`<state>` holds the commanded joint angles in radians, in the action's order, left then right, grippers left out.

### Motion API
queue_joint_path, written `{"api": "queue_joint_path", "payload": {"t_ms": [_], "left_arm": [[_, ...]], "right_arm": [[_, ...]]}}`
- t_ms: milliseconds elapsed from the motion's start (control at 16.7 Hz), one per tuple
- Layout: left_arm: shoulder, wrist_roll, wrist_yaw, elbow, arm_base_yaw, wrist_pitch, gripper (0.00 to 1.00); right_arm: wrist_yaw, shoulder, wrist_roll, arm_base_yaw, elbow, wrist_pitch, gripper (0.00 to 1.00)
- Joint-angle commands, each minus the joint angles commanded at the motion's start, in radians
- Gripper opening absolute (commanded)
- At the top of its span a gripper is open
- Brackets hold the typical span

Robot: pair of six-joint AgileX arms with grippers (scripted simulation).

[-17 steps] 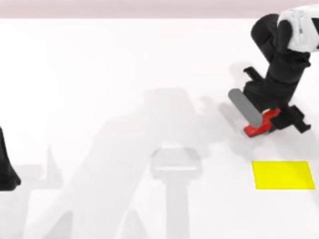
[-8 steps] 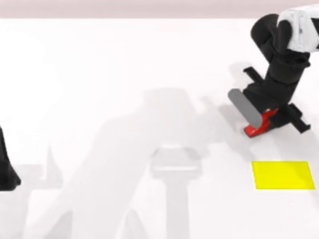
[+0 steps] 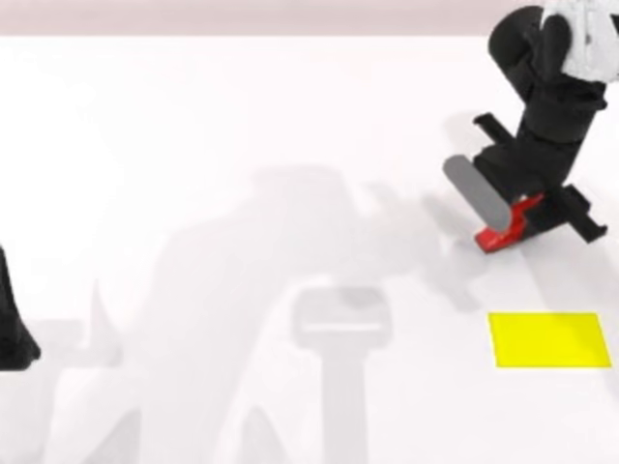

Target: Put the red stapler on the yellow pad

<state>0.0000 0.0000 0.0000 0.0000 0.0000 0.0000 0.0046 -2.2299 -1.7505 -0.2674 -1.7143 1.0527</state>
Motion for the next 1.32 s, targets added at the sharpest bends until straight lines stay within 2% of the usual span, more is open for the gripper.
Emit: {"api": "queue_joint_path", "payload": {"t_ms": [360, 720, 960, 1320], "left_arm": [[0.0, 0.0, 0.0, 0.0, 0.0, 0.0, 1.0], [0.0, 0.0, 0.0, 0.0, 0.0, 0.0, 1.0], [0.0, 0.0, 0.0, 0.0, 0.0, 0.0, 1.0], [0.0, 0.0, 0.0, 0.0, 0.0, 0.0, 1.0]], "right_arm": [[-0.001, 0.048, -0.003, -0.008, -0.19, 0.257, 0.0], [-0.001, 0.059, 0.004, -0.004, -0.211, 0.28, 0.0], [0.0, 0.156, 0.113, -0.016, -0.099, 0.241, 0.0], [0.0, 0.394, 0.404, -0.059, 0.268, 0.155, 0.0]]}}
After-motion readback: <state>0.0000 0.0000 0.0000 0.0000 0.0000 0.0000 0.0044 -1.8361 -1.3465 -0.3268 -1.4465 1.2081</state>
